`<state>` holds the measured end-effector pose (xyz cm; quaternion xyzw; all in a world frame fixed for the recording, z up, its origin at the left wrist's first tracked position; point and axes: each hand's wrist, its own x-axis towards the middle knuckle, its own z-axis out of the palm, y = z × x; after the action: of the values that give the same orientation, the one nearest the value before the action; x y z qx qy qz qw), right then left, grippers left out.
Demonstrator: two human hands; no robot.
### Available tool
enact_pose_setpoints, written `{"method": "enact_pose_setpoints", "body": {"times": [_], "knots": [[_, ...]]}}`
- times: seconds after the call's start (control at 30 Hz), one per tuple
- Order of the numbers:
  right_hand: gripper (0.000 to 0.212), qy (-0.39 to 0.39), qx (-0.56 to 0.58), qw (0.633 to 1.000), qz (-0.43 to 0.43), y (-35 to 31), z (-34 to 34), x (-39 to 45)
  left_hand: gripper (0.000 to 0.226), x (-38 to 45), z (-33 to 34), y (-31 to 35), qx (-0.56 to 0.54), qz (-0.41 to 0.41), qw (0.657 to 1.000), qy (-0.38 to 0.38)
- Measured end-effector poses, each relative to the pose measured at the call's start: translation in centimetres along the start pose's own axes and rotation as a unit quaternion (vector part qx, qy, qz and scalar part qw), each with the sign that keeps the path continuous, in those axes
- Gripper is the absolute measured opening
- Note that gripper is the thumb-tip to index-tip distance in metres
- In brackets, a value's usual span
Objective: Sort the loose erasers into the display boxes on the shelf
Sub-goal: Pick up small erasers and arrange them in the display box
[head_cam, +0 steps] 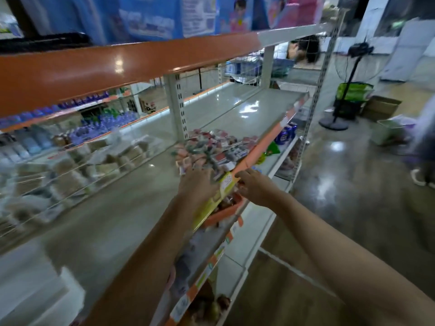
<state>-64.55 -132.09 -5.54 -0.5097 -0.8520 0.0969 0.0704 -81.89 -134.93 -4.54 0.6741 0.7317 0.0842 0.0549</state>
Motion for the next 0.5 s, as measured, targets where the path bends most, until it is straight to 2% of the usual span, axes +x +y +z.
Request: {"method": "enact_pose_setpoints", "body": {"times": [0.23, 0.37, 0.5], "knots": [[0.046, 0.003, 0.012, 1.0, 0.017, 6.4, 0.3, 8.5, 0.033, 9.1, 2.2, 0.5, -0.01, -0.032, 0.998, 0.048], [0.05, -0.003, 0.01, 1.0, 0.009, 8.5, 0.2, 13.4, 0.032, 11.9, 3.3, 0.4, -0.012, -0.054, 0.997, 0.051], [0.037, 0.006, 0.003, 0.999, -0.037, 9.8, 0.7, 16.9, 0.034, 13.3, 4.3, 0.2, -0.035, -0.079, 0.994, 0.059]]}}
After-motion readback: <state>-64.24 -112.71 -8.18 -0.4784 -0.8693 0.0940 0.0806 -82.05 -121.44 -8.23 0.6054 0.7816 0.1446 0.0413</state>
